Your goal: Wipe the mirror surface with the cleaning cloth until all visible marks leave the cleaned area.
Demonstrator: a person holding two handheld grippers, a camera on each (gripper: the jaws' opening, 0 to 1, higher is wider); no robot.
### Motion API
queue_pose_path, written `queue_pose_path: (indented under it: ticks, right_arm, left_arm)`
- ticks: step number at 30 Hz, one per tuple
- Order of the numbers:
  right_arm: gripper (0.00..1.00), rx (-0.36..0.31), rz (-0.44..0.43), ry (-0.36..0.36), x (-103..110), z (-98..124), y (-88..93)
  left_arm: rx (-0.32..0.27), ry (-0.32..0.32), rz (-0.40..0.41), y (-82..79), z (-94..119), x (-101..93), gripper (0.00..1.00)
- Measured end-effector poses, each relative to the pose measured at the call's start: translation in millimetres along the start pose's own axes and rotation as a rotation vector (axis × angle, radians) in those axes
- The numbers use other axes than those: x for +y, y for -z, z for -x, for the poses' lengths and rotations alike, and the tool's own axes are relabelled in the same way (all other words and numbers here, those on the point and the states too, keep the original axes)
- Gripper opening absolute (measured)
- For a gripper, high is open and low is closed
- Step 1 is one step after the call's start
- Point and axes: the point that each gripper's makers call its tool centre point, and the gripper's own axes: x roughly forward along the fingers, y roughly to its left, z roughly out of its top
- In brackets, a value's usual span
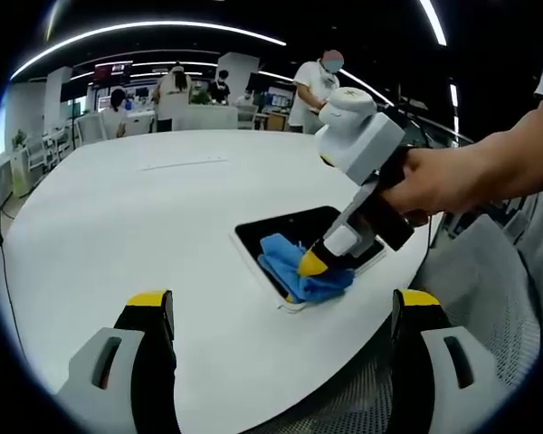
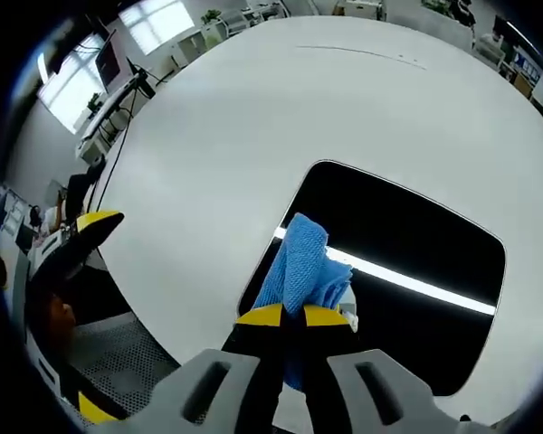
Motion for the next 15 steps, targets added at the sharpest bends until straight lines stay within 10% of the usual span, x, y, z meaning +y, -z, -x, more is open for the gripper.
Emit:
queue_pose_path:
  ticks: [15]
  right_arm:
    - [0.00, -0.005, 0.024, -0.025, 6.2, -3.5, -4.5]
  left_arm:
    - [-0.015, 0.001, 0.012, -2.2, 0.5, 1.4, 0.99]
